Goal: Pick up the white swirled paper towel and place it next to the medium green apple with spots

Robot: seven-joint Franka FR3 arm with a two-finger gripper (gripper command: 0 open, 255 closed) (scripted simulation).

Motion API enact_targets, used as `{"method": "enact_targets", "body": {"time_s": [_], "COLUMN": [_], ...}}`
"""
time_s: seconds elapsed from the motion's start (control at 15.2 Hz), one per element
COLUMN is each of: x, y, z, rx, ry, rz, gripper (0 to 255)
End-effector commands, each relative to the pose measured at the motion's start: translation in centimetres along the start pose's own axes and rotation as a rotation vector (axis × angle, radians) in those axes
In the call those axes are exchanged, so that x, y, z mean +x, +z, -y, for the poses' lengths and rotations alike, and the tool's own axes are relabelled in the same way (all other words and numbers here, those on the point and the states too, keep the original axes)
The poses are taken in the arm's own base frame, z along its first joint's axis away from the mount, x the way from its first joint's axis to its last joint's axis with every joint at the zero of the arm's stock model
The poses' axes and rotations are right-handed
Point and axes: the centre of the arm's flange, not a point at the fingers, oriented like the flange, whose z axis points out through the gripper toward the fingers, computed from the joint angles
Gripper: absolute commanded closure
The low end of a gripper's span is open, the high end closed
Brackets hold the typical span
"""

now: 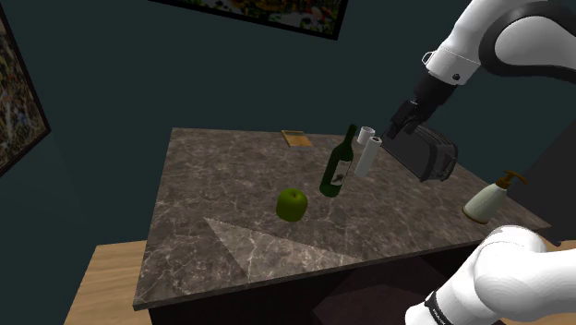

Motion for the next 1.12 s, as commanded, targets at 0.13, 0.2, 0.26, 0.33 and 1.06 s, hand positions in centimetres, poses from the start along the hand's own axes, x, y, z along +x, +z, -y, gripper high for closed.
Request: {"method": "enact_targets", "body": {"time_s": [0.13, 0.2, 0.26, 0.33, 1.06], "x": [1.2, 1.8, 2.4, 3.0, 9.0], "y": [1.3, 1.9, 2.5, 3.2, 10.0], "z": [-1.9, -2.9, -3.8, -4.8, -15.9], "rx": [-0.003, -0.004, -0.005, -0.007, -0.022], "ry": [0.015, 0.023, 0.030, 0.038, 0.121], "rz": [-0.001, -0.002, -0.002, -0.003, -0.009], "gripper": [0, 0, 0, 0, 0]}}
